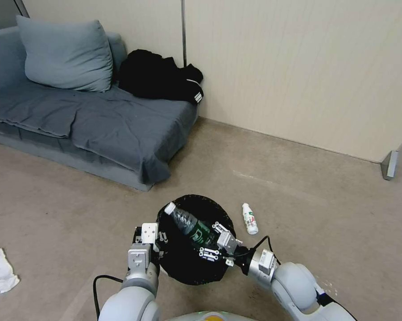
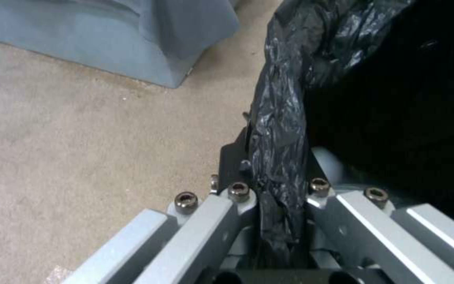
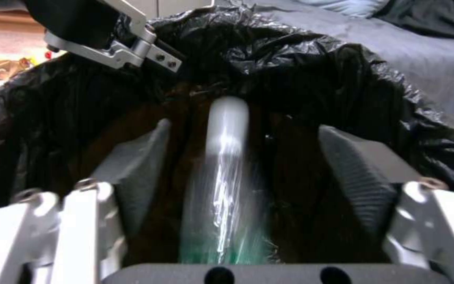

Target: Pick up the trash bin, then pick up the garbage from the floor and place it into the trash bin.

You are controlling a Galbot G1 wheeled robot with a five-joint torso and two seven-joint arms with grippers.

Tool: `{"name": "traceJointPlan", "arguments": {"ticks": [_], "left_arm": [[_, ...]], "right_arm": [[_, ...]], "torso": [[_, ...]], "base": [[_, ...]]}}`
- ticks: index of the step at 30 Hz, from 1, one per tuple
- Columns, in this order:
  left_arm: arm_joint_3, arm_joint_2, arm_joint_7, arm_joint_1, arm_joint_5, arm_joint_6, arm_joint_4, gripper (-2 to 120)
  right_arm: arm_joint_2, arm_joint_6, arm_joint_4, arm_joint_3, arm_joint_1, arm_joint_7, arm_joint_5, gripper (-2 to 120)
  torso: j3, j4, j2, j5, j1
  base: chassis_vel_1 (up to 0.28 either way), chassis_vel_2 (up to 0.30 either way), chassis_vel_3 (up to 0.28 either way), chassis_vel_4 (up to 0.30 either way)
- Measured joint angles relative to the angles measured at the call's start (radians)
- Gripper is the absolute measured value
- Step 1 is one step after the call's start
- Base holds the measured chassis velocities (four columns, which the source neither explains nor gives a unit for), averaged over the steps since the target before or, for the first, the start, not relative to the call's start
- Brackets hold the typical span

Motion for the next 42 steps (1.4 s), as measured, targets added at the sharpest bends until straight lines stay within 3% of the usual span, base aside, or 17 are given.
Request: {"name": "traceJointPlan", "arguments": {"ticks": [2,4,7,15,20,24,27,34,42], "left_arm": [[-0.001,0.000,0.000,-0.001,0.000,0.000,0.000,1],[-0.014,0.003,0.000,-0.008,-0.003,0.000,0.002,1],[-0.024,0.008,0.000,-0.014,-0.009,0.002,0.002,1],[-0.046,0.018,0.000,-0.020,-0.018,0.004,0.002,1],[-0.056,0.020,0.001,-0.023,-0.021,0.004,0.003,1],[-0.068,0.026,0.002,-0.027,-0.024,0.003,0.004,1],[-0.078,0.028,0.002,-0.020,-0.028,0.000,0.004,1],[-0.092,0.033,0.003,-0.016,-0.030,-0.008,0.003,1],[-0.094,0.036,0.003,-0.017,-0.032,-0.009,-0.003,1]], "right_arm": [[-0.001,0.000,0.002,0.001,-0.001,0.000,0.000,80],[-0.010,0.001,0.021,0.016,-0.014,0.001,0.001,92],[-0.021,0.006,0.045,0.035,-0.032,0.001,0.004,102],[-0.047,0.026,0.159,0.110,-0.085,0.015,0.023,114],[-0.033,0.034,0.246,0.155,-0.116,0.065,0.047,114],[0.011,0.046,0.345,0.198,-0.164,0.184,0.044,113],[0.071,0.035,0.401,0.223,-0.216,0.331,-0.007,108],[0.134,-0.009,0.403,0.232,-0.294,0.513,-0.044,100],[0.143,-0.068,0.324,0.229,-0.306,0.570,-0.022,100]], "torso": [[0.000,0.0000,0.000,0.0000,0.000],[0.000,0.0000,0.000,0.0002,0.000],[0.000,-0.0001,0.000,0.0001,0.000],[0.000,0.0000,0.000,0.0001,0.000],[0.000,0.0000,0.000,0.0000,0.000],[0.000,0.0000,0.000,0.0000,0.000],[0.000,-0.0002,0.000,0.0000,0.000],[0.000,0.0000,0.000,0.0000,0.000],[0.000,-0.0001,0.000,0.0000,0.000]], "base": [[0.000,0.000,0.000,0.000],[0.000,0.000,0.000,0.000],[0.000,0.000,0.000,0.000],[0.000,0.000,0.000,0.000],[0.000,0.000,0.000,0.000],[0.000,0.000,0.000,0.000],[0.000,0.000,0.000,0.000],[0.000,0.000,0.000,0.000],[0.000,0.000,0.000,0.000]]}}
